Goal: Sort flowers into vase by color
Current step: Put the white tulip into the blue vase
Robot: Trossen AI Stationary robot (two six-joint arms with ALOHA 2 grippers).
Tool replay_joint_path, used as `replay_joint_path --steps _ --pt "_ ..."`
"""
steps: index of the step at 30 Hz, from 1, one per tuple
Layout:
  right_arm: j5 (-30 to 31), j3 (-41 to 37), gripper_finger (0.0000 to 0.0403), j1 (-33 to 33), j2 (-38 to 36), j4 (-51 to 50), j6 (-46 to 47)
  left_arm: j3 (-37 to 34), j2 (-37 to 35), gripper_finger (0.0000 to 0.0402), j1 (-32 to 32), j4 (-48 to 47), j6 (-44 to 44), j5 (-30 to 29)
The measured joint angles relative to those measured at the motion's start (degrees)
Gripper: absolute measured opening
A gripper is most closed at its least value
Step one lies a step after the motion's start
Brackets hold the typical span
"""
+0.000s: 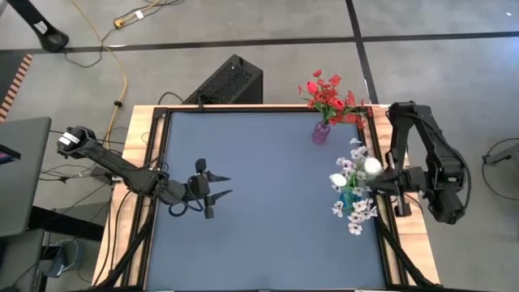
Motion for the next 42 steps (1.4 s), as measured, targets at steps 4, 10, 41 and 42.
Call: replay_joint_path --steps 4,10,41,42 --pt "0.07 -0.46 0.0019 1.87 1.1 0.2 -3.05 0.0 -0.01 0.0163 0.0 0.62 -0.12 -2.17" --pt "-0.04 -3.56 0.0019 4.09 0.76 -0.4 -2.29 0.0 -0.01 0.0163 0.0 0.9 -1.18 -2.64" --pt "-10.26 -17.06 0.0019 -6.7 0.11 4.19 13.84 0.0 -0.01 0.0163 0.02 0.83 -4.1 -1.93" --pt "-10.64 -17.06 0.0019 -6.99 0.11 4.43 13.84 0.0 -0.01 0.0163 0.02 0.83 -4.1 -1.93"
